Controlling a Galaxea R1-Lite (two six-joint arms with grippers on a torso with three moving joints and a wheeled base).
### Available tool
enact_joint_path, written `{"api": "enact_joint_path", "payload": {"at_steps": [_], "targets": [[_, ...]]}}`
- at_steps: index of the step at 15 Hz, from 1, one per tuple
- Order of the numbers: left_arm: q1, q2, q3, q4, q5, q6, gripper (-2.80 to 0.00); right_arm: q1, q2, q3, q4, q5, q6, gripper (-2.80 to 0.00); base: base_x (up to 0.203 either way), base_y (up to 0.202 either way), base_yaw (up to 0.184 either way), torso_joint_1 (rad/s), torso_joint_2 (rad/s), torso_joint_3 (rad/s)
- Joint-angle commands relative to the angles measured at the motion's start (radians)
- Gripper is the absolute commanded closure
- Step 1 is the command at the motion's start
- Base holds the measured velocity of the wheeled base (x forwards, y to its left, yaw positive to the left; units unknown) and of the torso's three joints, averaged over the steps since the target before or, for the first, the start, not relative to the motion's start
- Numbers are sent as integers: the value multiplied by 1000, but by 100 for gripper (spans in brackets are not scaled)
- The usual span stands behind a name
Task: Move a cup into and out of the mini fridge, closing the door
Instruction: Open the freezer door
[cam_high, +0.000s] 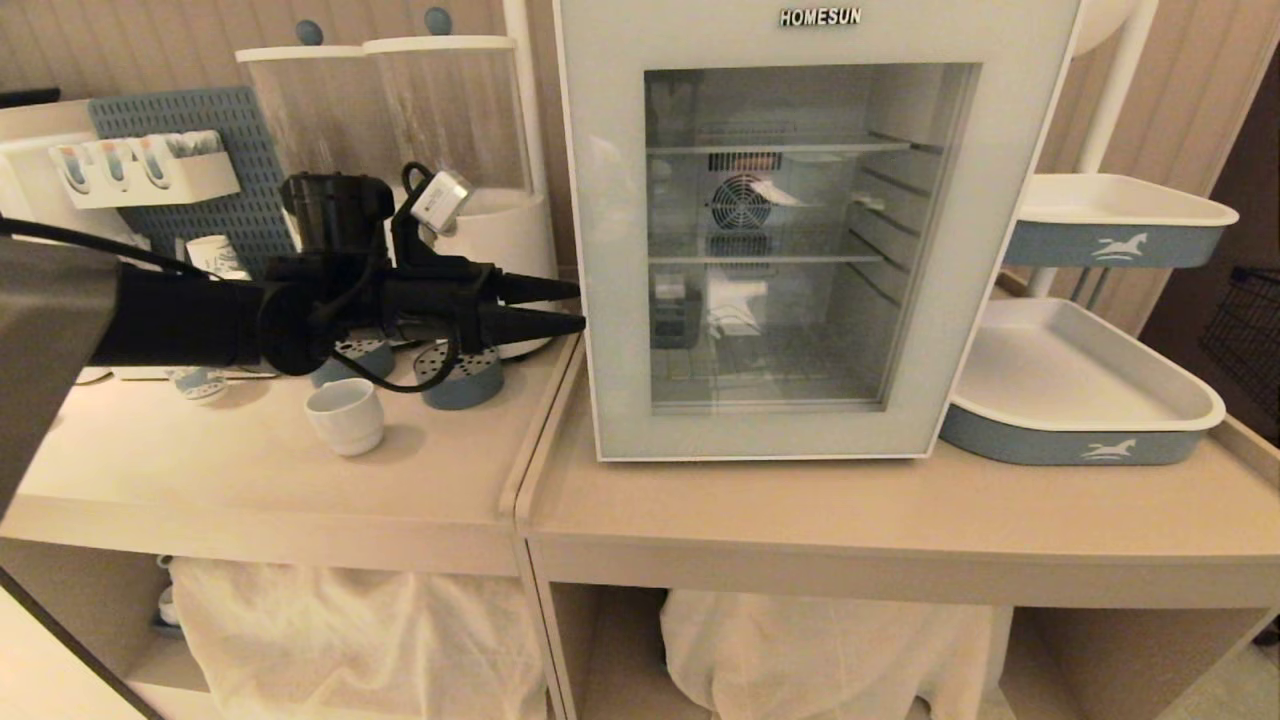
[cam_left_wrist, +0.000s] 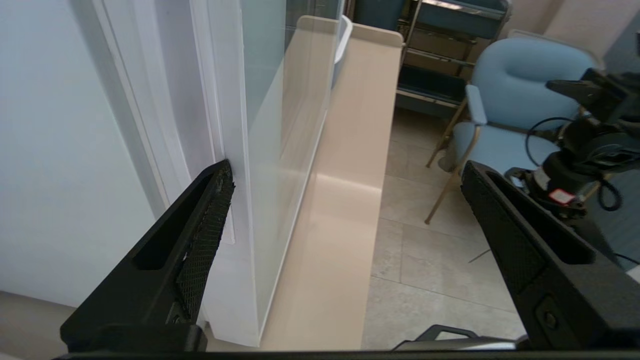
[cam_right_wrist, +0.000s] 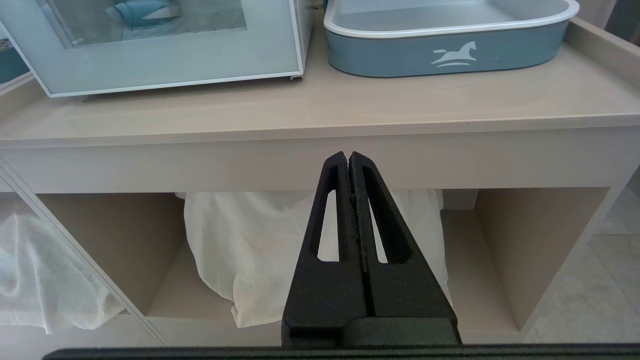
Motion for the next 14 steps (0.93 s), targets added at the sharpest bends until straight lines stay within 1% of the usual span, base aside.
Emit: {"api": "enact_joint_path", "payload": {"at_steps": [1, 2, 3, 4, 9, 14], "targets": [[-3, 10, -3, -5, 10, 4, -280, 1, 1, 1, -1, 0, 0, 0, 0, 0, 0, 0, 0, 0], [-4, 14, -5, -5, 20, 9, -280, 0, 1, 0, -1, 0, 0, 0, 0, 0, 0, 0, 0, 0], [-6, 27, -11, -5, 51, 47, -280, 1, 1, -1, -1, 0, -1, 0, 0, 0, 0, 0, 0, 0], [-8, 30, -15, -2, 56, 53, -280, 0, 1, -1, -1, 0, 0, 0, 0, 0, 0, 0, 0, 0], [-6, 41, -33, 0, 58, 56, -280, 1, 1, 1, -1, 0, -1, 0, 0, 0, 0, 0, 0, 0], [0, 3, 21, -2, 53, 55, -280, 1, 1, 1, -1, 0, 0, 0, 0, 0, 0, 0, 0, 0]]}}
